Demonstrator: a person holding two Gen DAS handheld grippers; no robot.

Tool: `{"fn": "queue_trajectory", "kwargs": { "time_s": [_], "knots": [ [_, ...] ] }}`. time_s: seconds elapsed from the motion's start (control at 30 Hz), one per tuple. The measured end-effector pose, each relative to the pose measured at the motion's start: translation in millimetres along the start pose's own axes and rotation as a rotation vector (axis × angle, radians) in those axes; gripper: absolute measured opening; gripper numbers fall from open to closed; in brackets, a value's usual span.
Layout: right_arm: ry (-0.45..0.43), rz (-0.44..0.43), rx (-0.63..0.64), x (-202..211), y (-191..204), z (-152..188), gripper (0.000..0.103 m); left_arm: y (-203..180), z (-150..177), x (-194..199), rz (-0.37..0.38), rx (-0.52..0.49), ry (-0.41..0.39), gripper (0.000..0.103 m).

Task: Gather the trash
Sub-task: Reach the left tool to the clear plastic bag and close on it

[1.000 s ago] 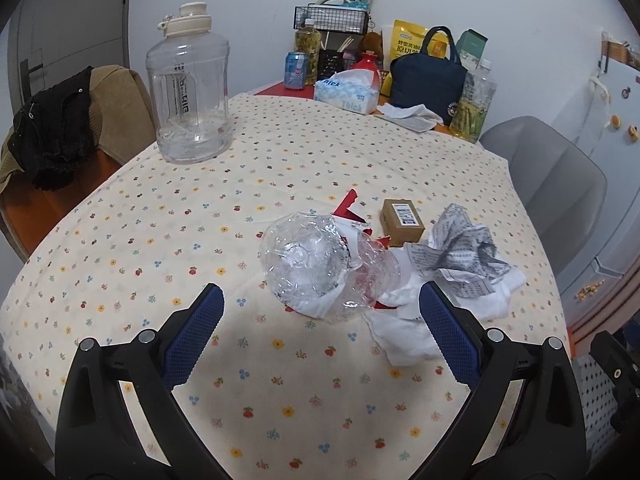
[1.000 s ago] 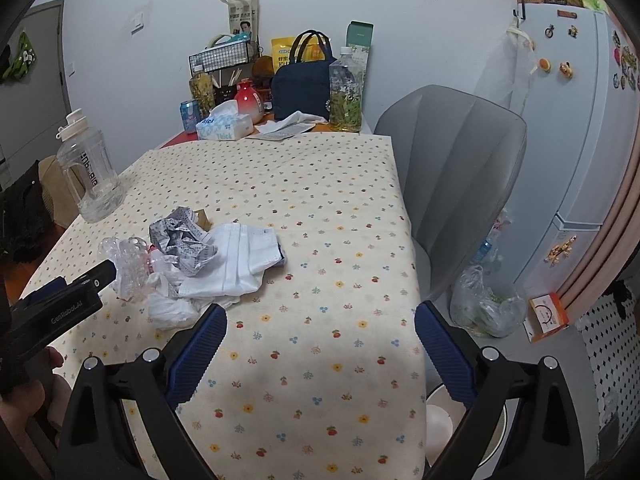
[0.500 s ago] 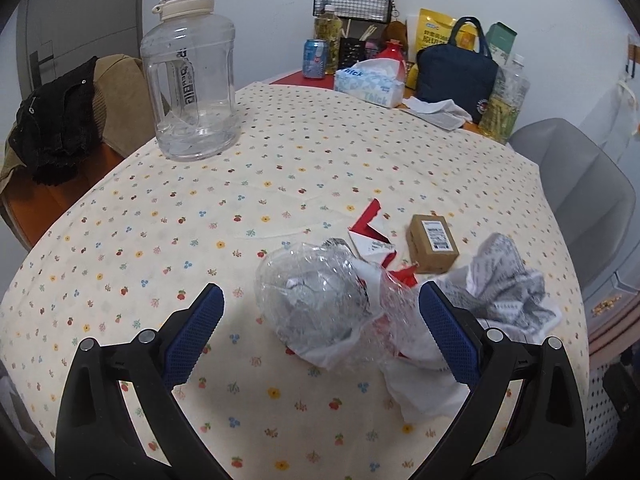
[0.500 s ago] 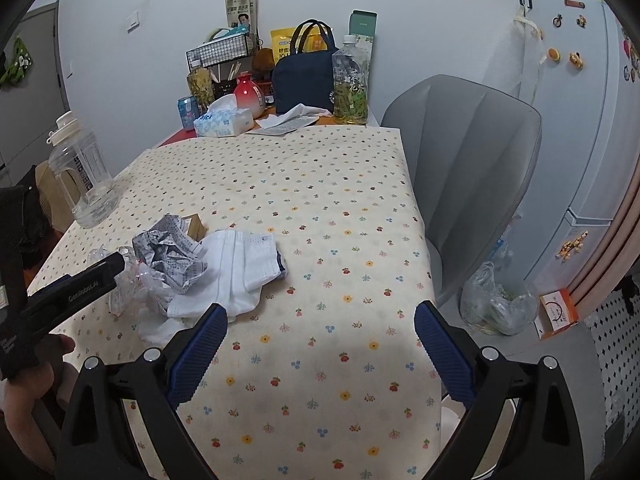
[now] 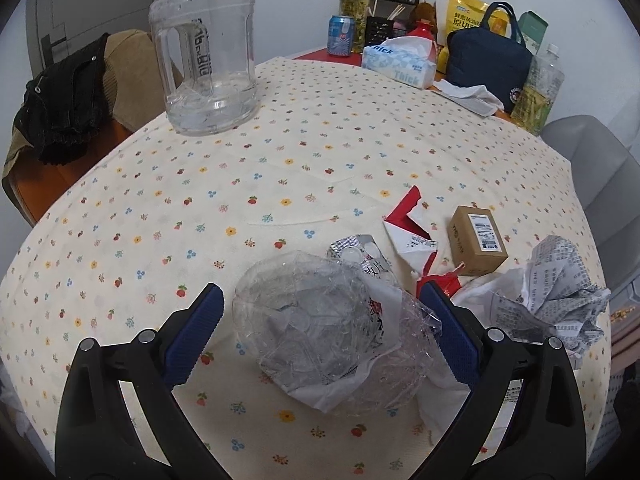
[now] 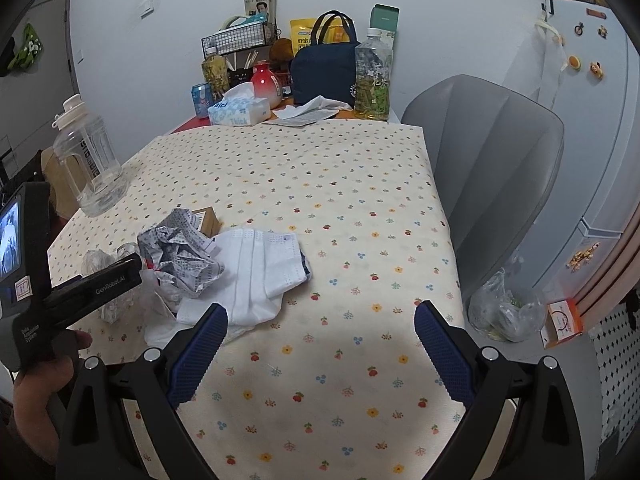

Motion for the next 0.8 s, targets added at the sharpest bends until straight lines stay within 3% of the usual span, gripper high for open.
{"fn": "queue_trajectory", "kwargs": {
  "time_s": [0.23, 0.33, 0.8],
  "knots": [
    [-0.001, 0.002, 0.028, 0.7, 11.4, -1.8, 0.092, 14.1, 2.4, -9.3, 0.057, 0.047, 0.048, 0.097],
    [-0.005, 0.003, 0.036, 2.8, 15.7, -2.3, 0.092, 17.5, 4.0, -7.0, 0.094, 0.05, 0.051, 0.089],
    [-0.022, -0.027, 0.076, 3.8, 41.7, -8.6, 0.092, 48.7, -2.9, 21.2, 0.062, 0.072, -0.037, 0.087]
  ]
}}
Point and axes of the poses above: each gripper's, at about its wrist camera, not at the fingertips, and x roughly against the way its jaws point, y to its left, z to its underside, the point moved 1 cm from there along -x, roughly the way its jaws point, and after that the axes turned 4 degrees about -z, right-handed, at the moved point
